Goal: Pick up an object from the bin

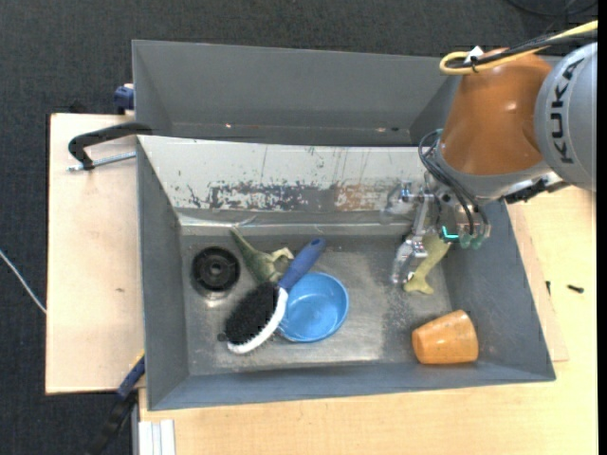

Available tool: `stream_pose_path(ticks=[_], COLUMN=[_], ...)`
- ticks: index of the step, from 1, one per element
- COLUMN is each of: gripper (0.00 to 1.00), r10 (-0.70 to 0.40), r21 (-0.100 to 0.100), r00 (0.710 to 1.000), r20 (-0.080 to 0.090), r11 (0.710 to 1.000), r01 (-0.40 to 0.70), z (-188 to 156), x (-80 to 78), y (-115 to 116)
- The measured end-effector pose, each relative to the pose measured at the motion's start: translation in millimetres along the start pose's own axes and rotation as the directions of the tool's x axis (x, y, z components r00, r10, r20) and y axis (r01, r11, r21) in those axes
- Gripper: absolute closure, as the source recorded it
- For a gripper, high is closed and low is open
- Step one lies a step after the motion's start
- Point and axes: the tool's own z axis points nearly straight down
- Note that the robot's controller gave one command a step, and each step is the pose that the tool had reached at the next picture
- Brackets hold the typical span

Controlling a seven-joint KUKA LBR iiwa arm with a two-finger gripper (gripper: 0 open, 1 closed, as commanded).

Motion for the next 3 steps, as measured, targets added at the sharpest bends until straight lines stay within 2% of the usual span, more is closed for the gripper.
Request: stream_pose_path(ticks=[1,2,3], gripper=[0.0,1.0,1.0], r10=[-0.131,-0.126,-0.167], r21=[0.003,0.001,0.004], r00=[0.991,0.992,0.986], r20=[0.013,0.016,0.021], r11=[0.991,0.992,0.986], r01=[0.131,0.126,0.167], z=[100.3,97.6,-89.4], x=[3.7,3.0,0.3], y=[109.2,107.7,83.5])
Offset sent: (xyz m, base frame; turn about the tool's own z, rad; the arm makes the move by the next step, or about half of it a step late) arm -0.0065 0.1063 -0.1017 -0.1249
